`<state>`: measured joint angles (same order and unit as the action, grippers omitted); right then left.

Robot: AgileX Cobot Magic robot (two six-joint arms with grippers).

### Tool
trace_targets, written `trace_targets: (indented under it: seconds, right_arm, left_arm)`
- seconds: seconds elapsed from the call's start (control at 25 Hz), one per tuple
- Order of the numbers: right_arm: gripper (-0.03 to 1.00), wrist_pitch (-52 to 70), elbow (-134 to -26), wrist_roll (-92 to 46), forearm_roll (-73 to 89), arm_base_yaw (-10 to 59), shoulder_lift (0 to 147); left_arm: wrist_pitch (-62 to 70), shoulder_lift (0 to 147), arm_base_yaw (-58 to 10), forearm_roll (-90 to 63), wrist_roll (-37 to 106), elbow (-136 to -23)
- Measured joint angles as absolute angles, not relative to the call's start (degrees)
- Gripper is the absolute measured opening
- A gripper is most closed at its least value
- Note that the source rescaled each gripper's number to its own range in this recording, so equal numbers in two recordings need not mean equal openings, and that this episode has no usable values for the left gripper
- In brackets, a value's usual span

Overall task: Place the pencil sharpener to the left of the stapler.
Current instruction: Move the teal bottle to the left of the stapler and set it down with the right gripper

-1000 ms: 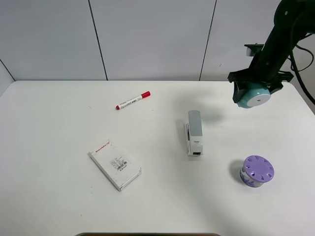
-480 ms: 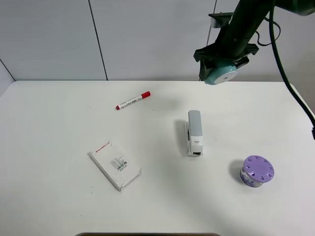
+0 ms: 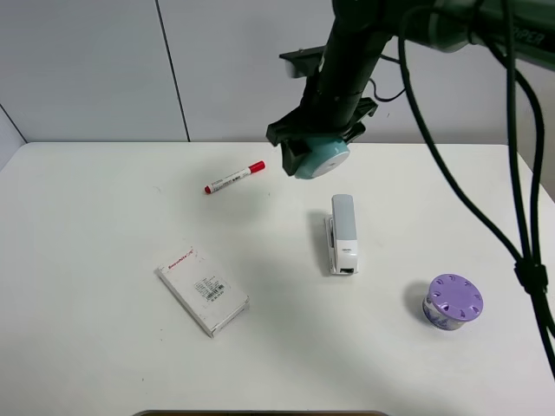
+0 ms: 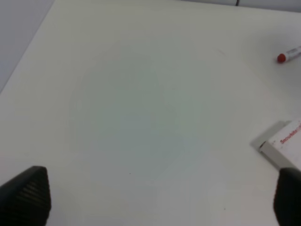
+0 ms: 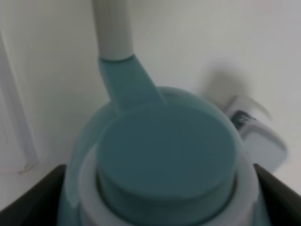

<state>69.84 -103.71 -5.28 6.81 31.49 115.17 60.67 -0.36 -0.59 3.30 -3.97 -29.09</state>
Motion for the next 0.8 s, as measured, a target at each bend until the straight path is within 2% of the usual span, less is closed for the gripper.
trace_targets:
  seconds: [0.28, 0.8]
  right_arm:
    - [0.00, 69.8, -103.7, -5.3, 6.9, 36.4, 120.5]
    - [0.00, 69.8, -104.3, -5.3, 9.0, 36.9, 126.8]
  left_arm:
    - [60.7, -0.4, -0.6, 3.3, -4.0, -29.1]
    - [60.7, -0.4, -0.6, 3.3, -4.0, -29.1]
